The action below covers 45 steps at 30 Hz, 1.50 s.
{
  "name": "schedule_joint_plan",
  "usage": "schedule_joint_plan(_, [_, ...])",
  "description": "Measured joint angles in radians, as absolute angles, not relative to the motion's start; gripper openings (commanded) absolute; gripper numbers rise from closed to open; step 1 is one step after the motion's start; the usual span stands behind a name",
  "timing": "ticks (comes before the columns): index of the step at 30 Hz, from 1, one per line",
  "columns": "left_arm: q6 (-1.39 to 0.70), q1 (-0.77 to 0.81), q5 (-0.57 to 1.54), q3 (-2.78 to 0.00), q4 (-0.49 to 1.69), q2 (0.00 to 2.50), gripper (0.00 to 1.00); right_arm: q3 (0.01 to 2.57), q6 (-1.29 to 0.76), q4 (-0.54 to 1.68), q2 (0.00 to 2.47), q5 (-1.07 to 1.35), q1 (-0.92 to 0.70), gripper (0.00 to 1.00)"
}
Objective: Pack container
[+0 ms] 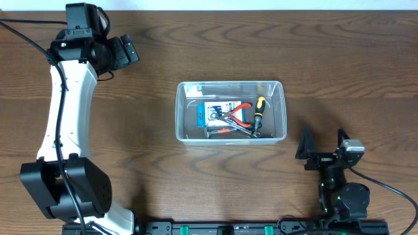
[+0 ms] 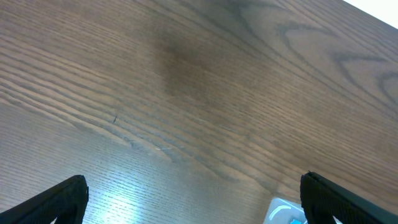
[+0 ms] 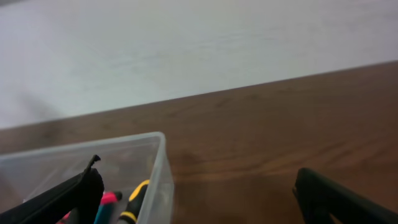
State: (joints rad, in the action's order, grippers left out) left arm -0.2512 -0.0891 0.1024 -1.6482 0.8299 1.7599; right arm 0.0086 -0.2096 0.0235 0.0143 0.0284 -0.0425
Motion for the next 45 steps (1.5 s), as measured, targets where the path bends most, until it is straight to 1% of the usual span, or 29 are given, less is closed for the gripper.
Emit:
schedule_joint_plan(6, [-0.251, -0.089, 0.102, -1.648, 0.83, 1.76, 0.98, 0.008, -0.085, 0.052, 0.014, 0.088, -0.043, 0.99])
schedule_joint_plan(15, [-0.251, -0.089, 0.102, -1.648, 0.83, 1.76, 0.98, 0.008, 0.008, 0.059, 0.014, 0.105, -0.043, 0.99])
schedule_joint_plan(45, [-0.251, -0.089, 0.102, -1.648, 0.83, 1.76, 0.98, 0.008, 0.023, 0.059, 0.014, 0.106, -0.043, 0.99])
